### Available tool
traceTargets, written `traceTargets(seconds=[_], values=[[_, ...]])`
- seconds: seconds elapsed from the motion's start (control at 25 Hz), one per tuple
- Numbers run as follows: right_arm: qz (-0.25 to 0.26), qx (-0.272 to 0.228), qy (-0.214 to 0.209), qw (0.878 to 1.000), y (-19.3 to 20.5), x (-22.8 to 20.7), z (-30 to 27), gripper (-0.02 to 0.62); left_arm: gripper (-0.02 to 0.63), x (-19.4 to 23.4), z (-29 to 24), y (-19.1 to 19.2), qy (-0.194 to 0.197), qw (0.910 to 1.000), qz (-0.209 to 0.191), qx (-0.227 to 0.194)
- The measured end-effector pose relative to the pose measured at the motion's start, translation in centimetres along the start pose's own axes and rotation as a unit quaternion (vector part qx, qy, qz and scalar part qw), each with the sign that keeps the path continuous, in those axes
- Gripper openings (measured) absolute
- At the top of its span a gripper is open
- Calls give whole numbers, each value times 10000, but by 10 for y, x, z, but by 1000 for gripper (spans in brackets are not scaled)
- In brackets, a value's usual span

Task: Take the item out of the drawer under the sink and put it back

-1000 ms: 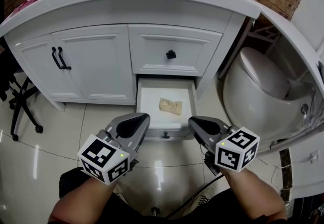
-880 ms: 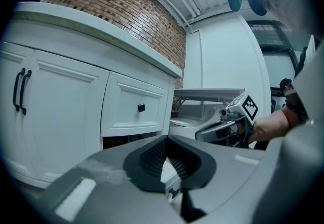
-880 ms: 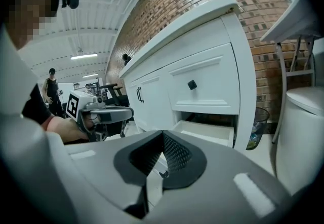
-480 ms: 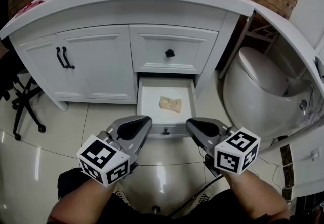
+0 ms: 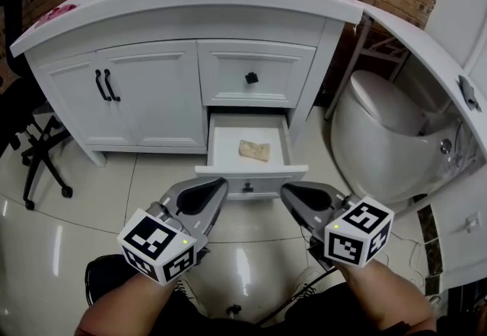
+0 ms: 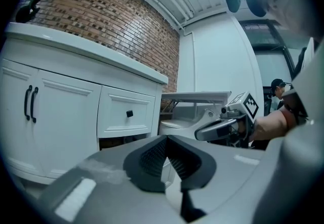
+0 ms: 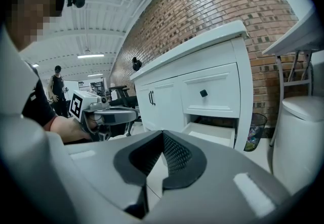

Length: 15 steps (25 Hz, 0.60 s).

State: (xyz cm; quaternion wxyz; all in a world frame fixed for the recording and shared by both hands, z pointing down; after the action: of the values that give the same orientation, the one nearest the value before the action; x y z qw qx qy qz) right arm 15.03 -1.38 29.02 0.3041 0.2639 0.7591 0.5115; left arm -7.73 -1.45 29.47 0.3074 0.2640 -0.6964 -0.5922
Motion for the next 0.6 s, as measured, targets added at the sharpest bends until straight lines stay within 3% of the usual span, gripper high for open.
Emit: traceTargets(seconds=[0.6], values=[[30, -94, 114, 9999, 1, 10, 8, 6, 6, -11, 5, -4, 132, 9998, -146, -72]])
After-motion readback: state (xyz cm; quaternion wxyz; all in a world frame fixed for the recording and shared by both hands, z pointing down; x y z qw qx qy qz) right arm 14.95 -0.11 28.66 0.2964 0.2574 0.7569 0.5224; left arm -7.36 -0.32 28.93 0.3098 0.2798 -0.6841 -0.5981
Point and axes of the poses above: the fingertips, and each gripper's own axes: z backward along the fingers, x to its left, y out of its underside, the point moved 9 cm from there along z, backward along the fingers, and after that the axes turned 2 degrees about -x, right-handed, at the moved point
